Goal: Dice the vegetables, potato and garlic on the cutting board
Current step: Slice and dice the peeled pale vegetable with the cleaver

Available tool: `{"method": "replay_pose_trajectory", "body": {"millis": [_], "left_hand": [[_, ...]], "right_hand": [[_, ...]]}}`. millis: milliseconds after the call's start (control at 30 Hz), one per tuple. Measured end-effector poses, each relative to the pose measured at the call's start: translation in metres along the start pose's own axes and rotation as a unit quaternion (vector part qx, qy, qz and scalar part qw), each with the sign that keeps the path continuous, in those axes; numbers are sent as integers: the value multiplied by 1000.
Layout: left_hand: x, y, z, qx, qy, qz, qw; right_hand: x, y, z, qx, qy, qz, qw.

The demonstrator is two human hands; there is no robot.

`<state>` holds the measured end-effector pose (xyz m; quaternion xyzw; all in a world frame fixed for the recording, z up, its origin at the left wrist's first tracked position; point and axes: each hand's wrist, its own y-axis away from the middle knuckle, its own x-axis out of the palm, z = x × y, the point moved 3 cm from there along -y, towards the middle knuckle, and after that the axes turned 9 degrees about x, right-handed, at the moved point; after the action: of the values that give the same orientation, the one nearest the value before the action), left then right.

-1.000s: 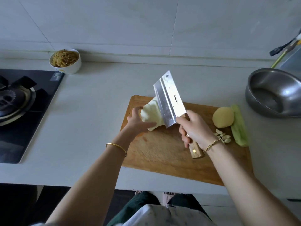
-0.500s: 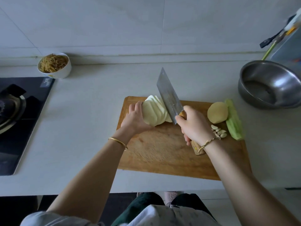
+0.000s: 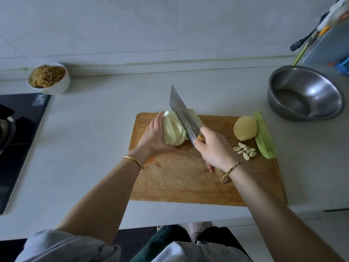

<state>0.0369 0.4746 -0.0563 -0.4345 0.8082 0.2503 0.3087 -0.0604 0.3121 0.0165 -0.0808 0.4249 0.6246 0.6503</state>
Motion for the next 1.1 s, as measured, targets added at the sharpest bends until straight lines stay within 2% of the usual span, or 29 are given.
{"method": "replay_pose_trajectory", "body": {"millis": [200, 467, 567, 633, 733, 800, 867, 933, 1033, 1100], "left_hand": [[-2, 15, 12, 26, 53, -80, 995], [-2, 20, 11, 32, 93, -70, 993], [-8, 23, 11, 32, 63, -78, 994], [-23, 25, 9, 18, 24, -56, 998], [-41, 24, 11, -11, -72, 42, 996], [-40, 25, 11, -28, -128, 96, 987], [-33, 23, 10, -41, -162, 119, 979], [-28, 19, 9, -51, -168, 124, 977], [-22, 15, 2, -49, -224, 134, 964], [-16, 15, -2, -48, -250, 146, 956]], "right_hand": [[5, 0, 8, -10, -70, 63, 995], [19, -5, 10, -3, -60, 90, 994], [20, -5, 6, 17, -131, 113, 985], [23, -7, 2, 49, -193, 144, 969], [37, -9, -3, 107, -285, 214, 928], [47, -9, -8, 131, -303, 237, 914], [50, -8, -12, 138, -290, 230, 919], [45, -8, -13, 118, -256, 194, 940], [27, -7, -8, 43, -134, 107, 984], [15, -6, -3, -6, -55, 58, 997]]}}
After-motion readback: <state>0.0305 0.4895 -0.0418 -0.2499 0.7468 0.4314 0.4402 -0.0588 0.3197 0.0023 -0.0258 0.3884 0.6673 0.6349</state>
